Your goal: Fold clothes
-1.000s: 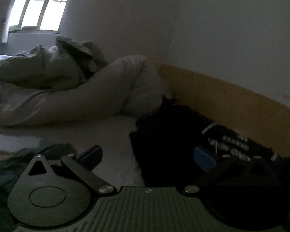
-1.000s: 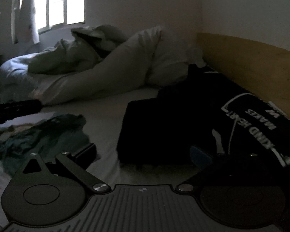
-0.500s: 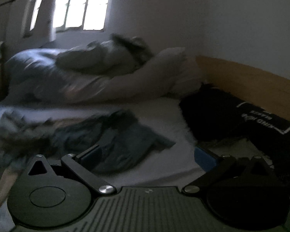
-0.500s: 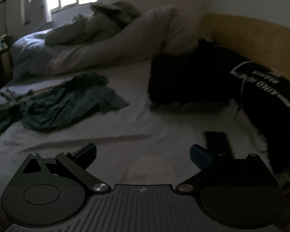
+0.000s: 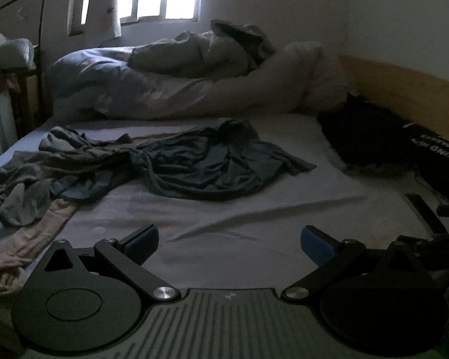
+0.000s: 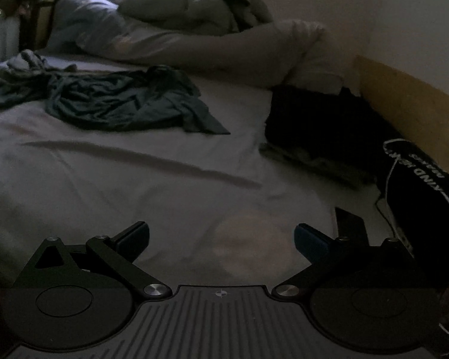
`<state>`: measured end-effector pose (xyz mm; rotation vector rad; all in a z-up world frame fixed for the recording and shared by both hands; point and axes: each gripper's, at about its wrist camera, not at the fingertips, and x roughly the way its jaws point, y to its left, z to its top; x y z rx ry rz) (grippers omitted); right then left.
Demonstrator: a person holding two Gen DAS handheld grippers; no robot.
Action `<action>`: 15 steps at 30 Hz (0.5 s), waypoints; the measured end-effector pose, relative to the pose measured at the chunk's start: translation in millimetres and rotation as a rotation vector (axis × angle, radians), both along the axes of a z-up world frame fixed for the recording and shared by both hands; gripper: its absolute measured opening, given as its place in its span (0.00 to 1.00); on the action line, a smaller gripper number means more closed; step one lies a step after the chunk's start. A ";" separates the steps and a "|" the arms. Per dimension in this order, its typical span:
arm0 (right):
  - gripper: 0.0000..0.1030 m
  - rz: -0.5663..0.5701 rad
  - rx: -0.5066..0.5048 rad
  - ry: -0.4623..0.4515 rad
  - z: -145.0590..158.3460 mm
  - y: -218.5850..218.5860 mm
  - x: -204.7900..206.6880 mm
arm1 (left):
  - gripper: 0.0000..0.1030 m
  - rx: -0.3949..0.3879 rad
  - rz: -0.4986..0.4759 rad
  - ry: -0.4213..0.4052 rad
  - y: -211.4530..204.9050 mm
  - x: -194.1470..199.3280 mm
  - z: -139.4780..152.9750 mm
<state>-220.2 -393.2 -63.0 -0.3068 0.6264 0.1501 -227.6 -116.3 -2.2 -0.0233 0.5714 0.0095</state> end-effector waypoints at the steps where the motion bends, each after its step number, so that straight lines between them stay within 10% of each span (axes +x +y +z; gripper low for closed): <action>1: 1.00 -0.003 0.010 0.008 -0.8 -3.1 -1.5 | 1.00 0.005 0.008 -0.004 2.4 -3.3 1.5; 8: 1.00 -0.070 0.330 0.091 1.8 -52.5 5.7 | 1.00 0.025 0.059 -0.027 31.4 -15.6 -11.2; 15: 1.00 -0.069 0.287 0.058 -8.5 -40.5 -2.4 | 1.00 -0.010 0.114 -0.002 45.2 -27.2 -42.7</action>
